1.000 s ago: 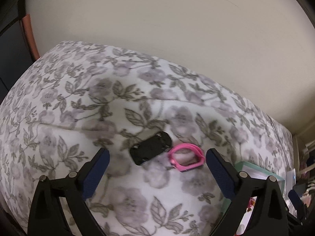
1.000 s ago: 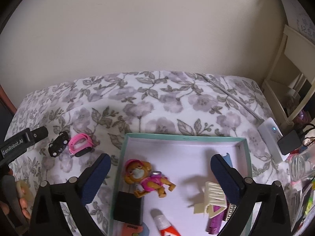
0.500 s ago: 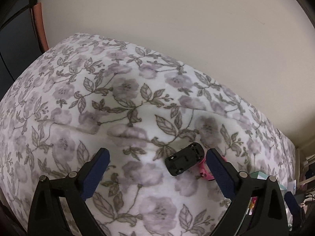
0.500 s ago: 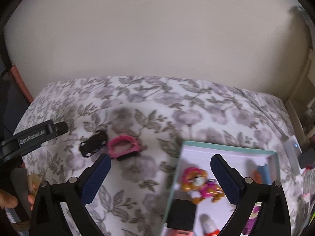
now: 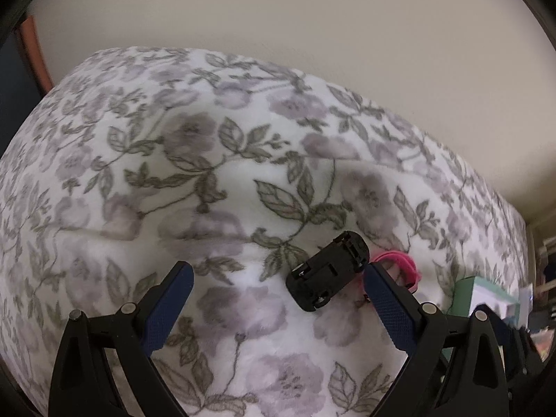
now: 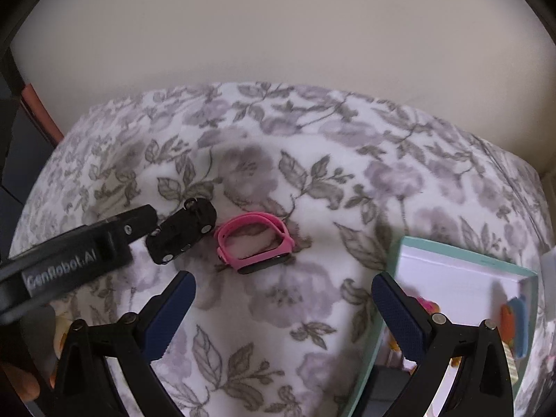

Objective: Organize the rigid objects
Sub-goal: 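Move both grippers back to the black toy car and pink watch band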

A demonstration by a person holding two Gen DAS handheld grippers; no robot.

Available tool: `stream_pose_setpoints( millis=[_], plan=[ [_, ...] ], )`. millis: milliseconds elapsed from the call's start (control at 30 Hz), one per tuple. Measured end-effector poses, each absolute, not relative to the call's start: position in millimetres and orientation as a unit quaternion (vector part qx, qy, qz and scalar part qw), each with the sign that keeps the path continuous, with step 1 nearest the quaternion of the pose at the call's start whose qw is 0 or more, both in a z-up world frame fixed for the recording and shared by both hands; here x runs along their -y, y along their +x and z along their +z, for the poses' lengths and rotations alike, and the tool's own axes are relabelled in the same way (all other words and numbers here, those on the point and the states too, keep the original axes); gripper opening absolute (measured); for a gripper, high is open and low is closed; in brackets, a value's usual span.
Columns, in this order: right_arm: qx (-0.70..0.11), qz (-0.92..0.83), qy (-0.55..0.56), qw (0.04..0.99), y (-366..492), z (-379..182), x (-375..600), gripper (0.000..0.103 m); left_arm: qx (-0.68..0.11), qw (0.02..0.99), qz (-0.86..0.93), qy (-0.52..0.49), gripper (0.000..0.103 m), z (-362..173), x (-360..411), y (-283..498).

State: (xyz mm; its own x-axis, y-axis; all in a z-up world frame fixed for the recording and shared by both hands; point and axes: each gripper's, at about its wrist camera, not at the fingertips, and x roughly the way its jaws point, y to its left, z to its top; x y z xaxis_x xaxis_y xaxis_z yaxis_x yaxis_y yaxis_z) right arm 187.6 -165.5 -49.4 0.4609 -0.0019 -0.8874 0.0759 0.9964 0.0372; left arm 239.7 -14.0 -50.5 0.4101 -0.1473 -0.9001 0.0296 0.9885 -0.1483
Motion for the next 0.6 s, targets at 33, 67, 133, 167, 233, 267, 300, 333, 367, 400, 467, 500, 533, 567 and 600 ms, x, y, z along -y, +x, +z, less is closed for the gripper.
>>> stream_pose_setpoints(
  millis=[33,67,133,167,233,267,300,333,367,400,467,500,533,567,600],
  plan=[
    [-0.522,-0.022,0.032,0.852,190.5,-52.3,163.9,0.103,-0.544,0.835,-0.056,-0.053,0.098,-54.0,14.9,241.7],
    [-0.527,-0.020,0.027,0.849,194.0,-56.9,161.9,0.103,-0.547,0.834,-0.058,-0.053,0.098,-56.8,15.1,243.0],
    [-0.535,-0.020,0.019,0.844,199.8,-65.9,158.9,0.103,-0.554,0.828,-0.066,-0.055,0.098,-64.0,15.7,246.5],
    [-0.537,-0.020,0.015,0.843,202.0,-69.2,157.6,0.103,-0.556,0.827,-0.069,-0.054,0.098,-66.8,16.2,247.8],
    [-0.539,-0.019,0.011,0.842,206.6,-75.2,155.7,0.103,-0.558,0.825,-0.075,-0.050,0.098,-71.4,18.1,250.0],
    [-0.540,-0.018,0.010,0.841,208.4,-77.4,154.9,0.103,-0.559,0.824,-0.078,-0.049,0.098,-72.8,19.4,251.1],
    [-0.541,-0.016,0.009,0.841,209.8,-78.7,153.8,0.103,-0.559,0.824,-0.083,-0.050,0.098,-74.0,20.7,252.2],
    [-0.541,-0.013,0.007,0.841,211.9,-80.6,152.6,0.103,-0.559,0.823,-0.086,-0.050,0.098,-74.9,22.0,253.1],
    [-0.540,-0.012,0.005,0.841,213.2,-81.8,151.6,0.103,-0.559,0.823,-0.089,-0.050,0.098,-75.7,23.4,253.8],
    [-0.539,-0.011,0.002,0.842,214.6,-83.0,150.5,0.103,-0.559,0.823,-0.093,-0.048,0.098,-76.8,25.8,254.7],
    [-0.539,-0.008,0.000,0.842,217.8,-85.6,149.2,0.103,-0.559,0.822,-0.098,-0.043,0.097,-78.6,29.3,255.7],
    [-0.538,-0.007,0.001,0.843,218.6,-86.4,148.2,0.103,-0.559,0.822,-0.100,-0.039,0.097,-80.3,31.7,256.3],
    [-0.539,-0.004,0.005,0.842,220.6,-87.9,148.0,0.102,-0.559,0.822,-0.101,-0.038,0.095,-81.6,33.0,256.5],
    [-0.539,-0.001,0.009,0.842,221.9,-88.8,148.0,0.102,-0.560,0.821,-0.104,-0.040,0.089,-83.0,33.7,256.8],
    [-0.540,0.000,0.013,0.842,223.5,-89.7,148.1,0.100,-0.562,0.819,-0.106,-0.042,0.086,-84.8,34.4,257.5]
  ],
)
